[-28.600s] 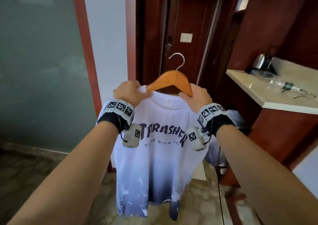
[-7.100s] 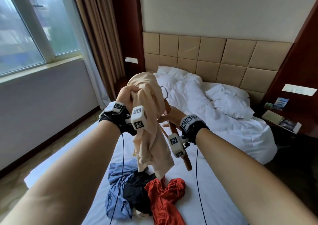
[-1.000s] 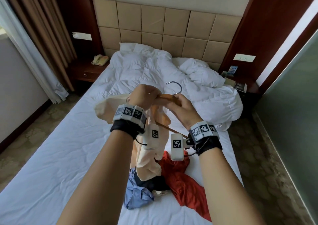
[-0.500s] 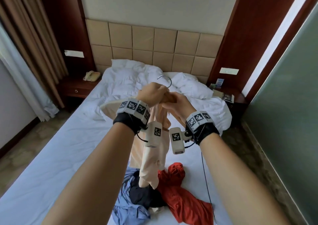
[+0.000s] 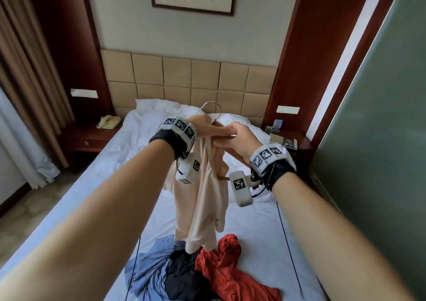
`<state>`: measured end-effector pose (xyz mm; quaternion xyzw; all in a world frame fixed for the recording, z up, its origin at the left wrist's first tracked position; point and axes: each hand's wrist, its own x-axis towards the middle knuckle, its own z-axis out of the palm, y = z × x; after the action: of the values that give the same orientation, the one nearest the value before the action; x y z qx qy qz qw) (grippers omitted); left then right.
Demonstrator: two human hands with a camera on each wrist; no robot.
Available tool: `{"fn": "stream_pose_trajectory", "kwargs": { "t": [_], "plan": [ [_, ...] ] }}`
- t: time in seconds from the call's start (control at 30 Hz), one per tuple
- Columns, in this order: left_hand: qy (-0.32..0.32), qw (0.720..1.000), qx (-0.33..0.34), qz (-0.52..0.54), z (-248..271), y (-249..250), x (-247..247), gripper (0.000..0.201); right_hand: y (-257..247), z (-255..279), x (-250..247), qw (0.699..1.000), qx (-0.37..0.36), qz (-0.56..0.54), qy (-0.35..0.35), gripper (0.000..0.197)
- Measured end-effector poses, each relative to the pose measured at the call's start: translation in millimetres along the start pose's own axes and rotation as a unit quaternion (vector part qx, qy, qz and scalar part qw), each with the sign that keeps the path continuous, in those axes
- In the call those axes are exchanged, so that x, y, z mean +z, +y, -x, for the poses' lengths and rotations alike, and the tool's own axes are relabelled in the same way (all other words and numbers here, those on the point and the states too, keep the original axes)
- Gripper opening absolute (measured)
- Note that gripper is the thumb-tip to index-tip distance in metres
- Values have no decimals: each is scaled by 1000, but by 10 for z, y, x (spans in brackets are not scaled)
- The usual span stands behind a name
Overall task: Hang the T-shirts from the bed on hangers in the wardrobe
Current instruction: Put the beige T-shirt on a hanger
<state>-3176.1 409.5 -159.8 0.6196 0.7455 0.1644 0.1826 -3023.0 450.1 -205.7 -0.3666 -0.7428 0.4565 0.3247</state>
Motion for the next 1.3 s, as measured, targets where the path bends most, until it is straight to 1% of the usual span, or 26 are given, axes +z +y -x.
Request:
{"fn": "stream_pose_trajectory", "kwargs": {
  "t": [0.1,0.2,0.27,0.33,0.4,0.43,0.5,0.53,0.63,0.7,0.77,0.87,0.93,1.0,1.07,1.2,1.3],
  "plan": [
    [-13,1000,4,18,-76,46,-1,78,-21,35,-71,1000,1,-25,-1,28],
    [2,998,6,54,-133,92,48,81,-17,51,-143,1000,11,-17,-18,29],
    [13,997,17,69,-144,122,78,72,-11,42,-197,999,32,-18,-39,28],
    [23,996,30,80,-143,148,98,62,-11,24,-268,996,57,-51,-47,18],
    [29,995,40,88,-139,169,109,59,0,2,-368,995,66,-48,-51,26],
    [32,995,39,86,-124,188,107,56,-5,4,-414,996,65,-28,-57,27],
    [42,995,35,83,-97,228,111,52,-9,-8,-498,996,55,38,-67,23],
    [54,995,34,76,-77,268,110,53,-23,-14,-539,994,48,70,-69,21],
    [102,994,38,23,-7,433,112,58,-85,-53,-668,984,29,164,-60,26],
    [118,992,46,2,32,553,89,62,-139,-51,-738,964,23,260,-49,28],
    [126,991,46,-1,68,666,58,57,-144,-45,-810,942,30,330,-48,32],
    [155,987,43,-12,130,834,13,44,-80,11,-929,918,52,390,-48,38],
    [167,985,37,-25,178,949,3,40,-4,69,-1049,907,73,412,-53,34],
    [181,983,27,-31,223,1053,5,38,72,142,-1204,913,96,394,-46,28],
    [201,979,14,-30,282,1156,17,38,177,200,-1377,922,124,366,-39,28],
    [221,975,-15,-29,366,1308,61,37,359,319,-1671,932,167,321,-22,38],
    [221,975,-27,-21,433,1426,135,51,461,427,-1828,936,202,287,-7,42]
  ]
}}
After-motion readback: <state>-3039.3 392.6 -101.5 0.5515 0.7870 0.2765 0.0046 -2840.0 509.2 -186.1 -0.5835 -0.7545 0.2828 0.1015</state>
